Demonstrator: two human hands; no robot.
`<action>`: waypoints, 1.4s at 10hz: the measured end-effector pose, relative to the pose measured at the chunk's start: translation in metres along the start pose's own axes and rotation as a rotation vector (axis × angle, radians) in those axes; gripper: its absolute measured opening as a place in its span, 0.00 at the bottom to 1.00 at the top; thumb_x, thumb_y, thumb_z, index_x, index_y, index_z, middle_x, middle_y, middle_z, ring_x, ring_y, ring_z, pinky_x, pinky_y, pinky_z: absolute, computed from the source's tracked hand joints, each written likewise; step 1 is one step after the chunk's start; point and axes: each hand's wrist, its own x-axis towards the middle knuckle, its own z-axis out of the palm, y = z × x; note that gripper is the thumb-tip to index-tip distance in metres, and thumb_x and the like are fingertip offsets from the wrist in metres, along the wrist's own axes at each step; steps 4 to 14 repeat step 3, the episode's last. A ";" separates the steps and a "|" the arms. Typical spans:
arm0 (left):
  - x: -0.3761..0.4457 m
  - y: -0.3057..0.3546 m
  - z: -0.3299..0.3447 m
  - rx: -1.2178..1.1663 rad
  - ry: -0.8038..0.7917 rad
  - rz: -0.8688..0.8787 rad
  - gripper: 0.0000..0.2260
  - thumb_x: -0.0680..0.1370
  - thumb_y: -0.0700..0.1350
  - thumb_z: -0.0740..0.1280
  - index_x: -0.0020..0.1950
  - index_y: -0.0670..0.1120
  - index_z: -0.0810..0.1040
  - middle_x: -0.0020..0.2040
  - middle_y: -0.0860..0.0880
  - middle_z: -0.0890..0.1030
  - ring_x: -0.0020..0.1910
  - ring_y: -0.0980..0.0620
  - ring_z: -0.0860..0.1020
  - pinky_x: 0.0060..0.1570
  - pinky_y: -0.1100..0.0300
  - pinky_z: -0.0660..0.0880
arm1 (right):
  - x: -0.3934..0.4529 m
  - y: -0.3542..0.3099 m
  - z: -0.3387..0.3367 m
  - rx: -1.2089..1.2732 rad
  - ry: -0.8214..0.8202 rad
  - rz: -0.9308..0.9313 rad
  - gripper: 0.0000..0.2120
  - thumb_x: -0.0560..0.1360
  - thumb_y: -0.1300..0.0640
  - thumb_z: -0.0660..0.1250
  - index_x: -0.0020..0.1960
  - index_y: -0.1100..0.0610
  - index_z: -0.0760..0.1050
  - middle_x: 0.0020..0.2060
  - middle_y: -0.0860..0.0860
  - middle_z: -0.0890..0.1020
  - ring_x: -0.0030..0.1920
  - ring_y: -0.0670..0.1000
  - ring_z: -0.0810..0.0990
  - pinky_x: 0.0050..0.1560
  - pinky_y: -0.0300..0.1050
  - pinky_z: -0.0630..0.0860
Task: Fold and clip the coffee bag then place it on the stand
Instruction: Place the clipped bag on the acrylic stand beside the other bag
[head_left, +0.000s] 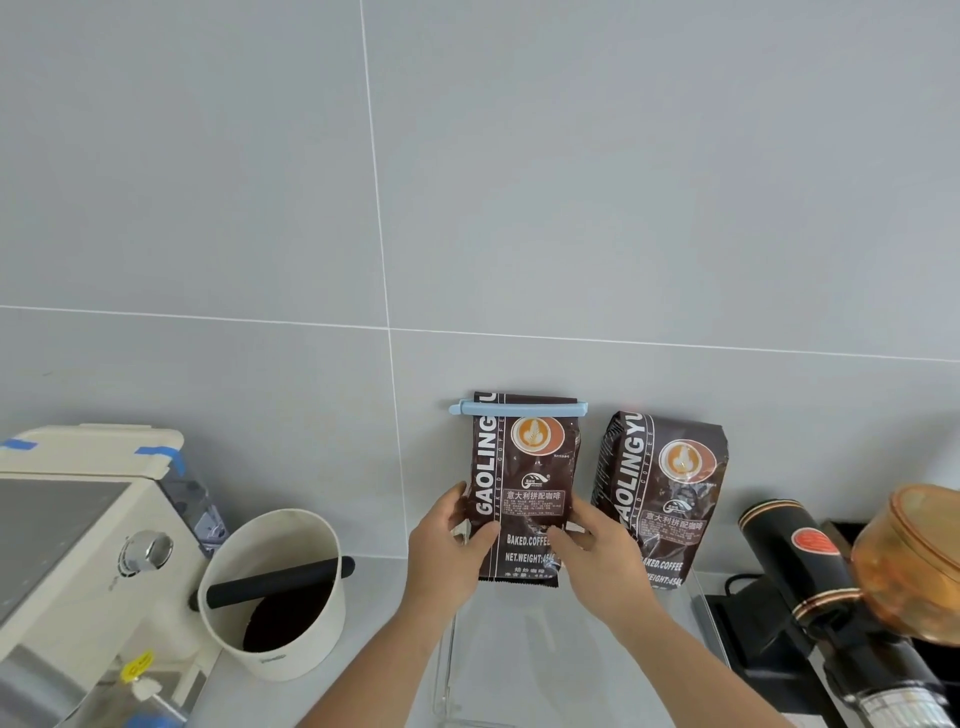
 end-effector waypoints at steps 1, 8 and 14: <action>-0.001 0.003 -0.004 0.045 0.001 -0.062 0.28 0.72 0.43 0.74 0.71 0.47 0.70 0.58 0.51 0.81 0.52 0.55 0.79 0.51 0.65 0.74 | -0.004 -0.006 -0.006 0.014 -0.017 -0.020 0.16 0.77 0.59 0.65 0.58 0.41 0.80 0.48 0.42 0.87 0.46 0.42 0.85 0.44 0.39 0.78; -0.008 0.024 -0.024 -0.024 -0.022 -0.141 0.24 0.73 0.44 0.73 0.68 0.48 0.73 0.56 0.47 0.81 0.52 0.51 0.81 0.48 0.62 0.72 | -0.019 -0.027 -0.026 0.075 -0.043 -0.034 0.16 0.78 0.56 0.64 0.44 0.36 0.83 0.39 0.36 0.87 0.37 0.36 0.82 0.39 0.37 0.74; -0.008 0.024 -0.024 -0.024 -0.022 -0.141 0.24 0.73 0.44 0.73 0.68 0.48 0.73 0.56 0.47 0.81 0.52 0.51 0.81 0.48 0.62 0.72 | -0.019 -0.027 -0.026 0.075 -0.043 -0.034 0.16 0.78 0.56 0.64 0.44 0.36 0.83 0.39 0.36 0.87 0.37 0.36 0.82 0.39 0.37 0.74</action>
